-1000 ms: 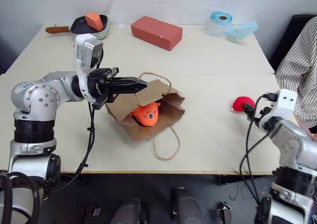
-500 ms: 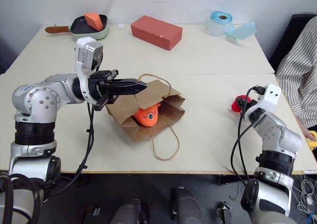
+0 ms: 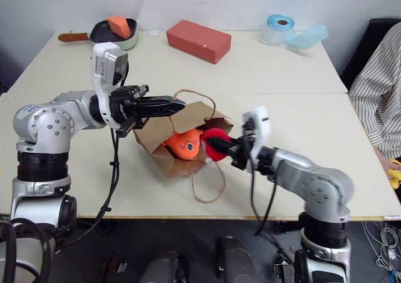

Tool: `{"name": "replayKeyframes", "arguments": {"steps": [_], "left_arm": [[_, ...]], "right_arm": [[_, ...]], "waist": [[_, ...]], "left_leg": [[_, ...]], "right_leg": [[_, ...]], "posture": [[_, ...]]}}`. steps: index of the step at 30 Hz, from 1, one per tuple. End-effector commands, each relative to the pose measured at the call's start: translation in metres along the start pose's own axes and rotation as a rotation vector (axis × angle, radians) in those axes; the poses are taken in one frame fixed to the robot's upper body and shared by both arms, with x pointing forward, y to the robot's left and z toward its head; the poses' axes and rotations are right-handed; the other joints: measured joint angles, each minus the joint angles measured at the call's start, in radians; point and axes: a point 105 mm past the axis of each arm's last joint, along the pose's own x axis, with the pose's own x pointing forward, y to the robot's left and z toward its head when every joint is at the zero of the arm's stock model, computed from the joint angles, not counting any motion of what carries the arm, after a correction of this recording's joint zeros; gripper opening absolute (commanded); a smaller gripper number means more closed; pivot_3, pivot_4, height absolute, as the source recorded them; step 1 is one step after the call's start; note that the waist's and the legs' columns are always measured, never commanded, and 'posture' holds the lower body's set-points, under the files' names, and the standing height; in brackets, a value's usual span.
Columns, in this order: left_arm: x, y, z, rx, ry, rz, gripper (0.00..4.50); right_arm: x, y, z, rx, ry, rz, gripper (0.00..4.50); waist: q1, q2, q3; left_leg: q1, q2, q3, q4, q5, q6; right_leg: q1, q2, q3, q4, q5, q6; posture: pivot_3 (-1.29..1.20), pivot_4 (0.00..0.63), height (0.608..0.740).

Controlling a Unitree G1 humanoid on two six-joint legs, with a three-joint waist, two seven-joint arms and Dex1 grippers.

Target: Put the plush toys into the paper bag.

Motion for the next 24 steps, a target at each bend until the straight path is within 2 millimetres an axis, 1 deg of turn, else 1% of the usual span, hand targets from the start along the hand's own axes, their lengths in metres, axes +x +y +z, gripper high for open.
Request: {"name": "replayKeyframes", "arguments": {"steps": [1,5,8,10,12,13,16,21,23,24], "left_arm": [[0.006,-0.014,0.013,0.063,0.000,-0.061,0.00],[0.006,-0.019,0.011,0.060,0.006,-0.079,0.00],[0.006,-0.022,0.011,0.061,0.007,-0.085,0.00],[0.005,-0.023,0.011,0.060,0.007,-0.087,0.00],[0.004,-0.023,0.011,0.060,0.009,-0.087,0.00],[0.004,-0.023,0.011,0.061,0.009,-0.086,0.00],[0.004,-0.024,0.012,0.063,0.007,-0.083,0.00],[0.002,-0.022,0.010,0.058,0.009,-0.074,0.00],[0.002,-0.019,0.010,0.059,0.007,-0.065,0.00],[0.002,-0.017,0.010,0.060,0.004,-0.058,0.00]], "right_arm": [[0.013,-0.004,0.008,-0.023,-0.036,-0.024,0.45],[0.040,-0.028,0.003,-0.079,-0.016,-0.169,0.45],[0.056,-0.045,0.008,-0.021,-0.078,-0.269,0.45],[0.064,-0.049,0.010,0.001,-0.108,-0.296,0.45],[0.071,-0.054,0.013,-0.030,-0.124,-0.329,0.45],[0.073,-0.057,0.015,-0.041,-0.139,-0.354,0.45],[0.077,-0.067,0.020,0.009,-0.182,-0.406,0.45],[0.090,-0.069,0.022,0.079,-0.188,-0.385,0.45],[0.094,-0.069,0.018,0.104,-0.172,-0.366,1.16],[0.096,-0.069,0.017,0.107,-0.165,-0.358,1.37]], "waist": [[0.006,0.000,0.000],[0.003,0.000,0.000],[-0.005,0.000,0.000],[-0.010,0.000,0.000],[-0.010,0.000,0.000],[-0.010,0.000,0.000],[-0.010,0.000,0.000],[-0.012,0.000,0.000],[-0.012,0.000,0.000],[-0.012,0.000,0.000]], "left_leg": [[-0.001,0.000,-0.001,0.000,0.000,0.001],[-0.001,0.000,-0.001,0.000,0.000,0.001],[-0.001,0.000,-0.001,0.000,0.000,0.001],[-0.001,0.000,-0.001,0.001,0.000,0.001],[-0.001,0.000,-0.001,0.001,0.000,0.000],[-0.001,0.000,-0.001,0.001,0.000,0.000],[-0.001,0.000,-0.001,0.001,0.000,0.001],[-0.001,0.000,-0.001,0.001,0.000,0.001],[-0.001,0.000,-0.001,0.001,0.000,0.001],[-0.001,0.000,-0.001,0.001,0.000,0.001]], "right_leg": [[0.000,0.000,0.000,-0.001,0.000,0.000],[0.000,0.000,-0.001,-0.001,0.000,0.000],[0.000,0.000,-0.001,0.000,0.000,0.000],[-0.001,0.000,-0.001,0.001,0.000,0.000],[-0.001,0.000,-0.001,0.001,0.000,0.000],[-0.001,0.000,-0.001,0.001,0.000,0.000],[-0.001,0.000,-0.001,0.001,0.000,0.000],[-0.001,0.000,-0.001,0.001,0.000,0.000],[-0.001,0.000,-0.001,0.001,0.000,0.000],[-0.001,0.000,-0.001,0.002,0.000,0.000]], "posture": [[0.00,0.150,0.740],[0.00,0.150,0.740],[0.00,0.150,0.740],[0.00,0.150,0.740],[0.00,0.150,0.740],[0.00,0.150,0.740],[0.00,0.150,0.740],[0.00,0.150,0.740],[0.00,0.150,0.740],[0.00,0.150,0.740]]}}
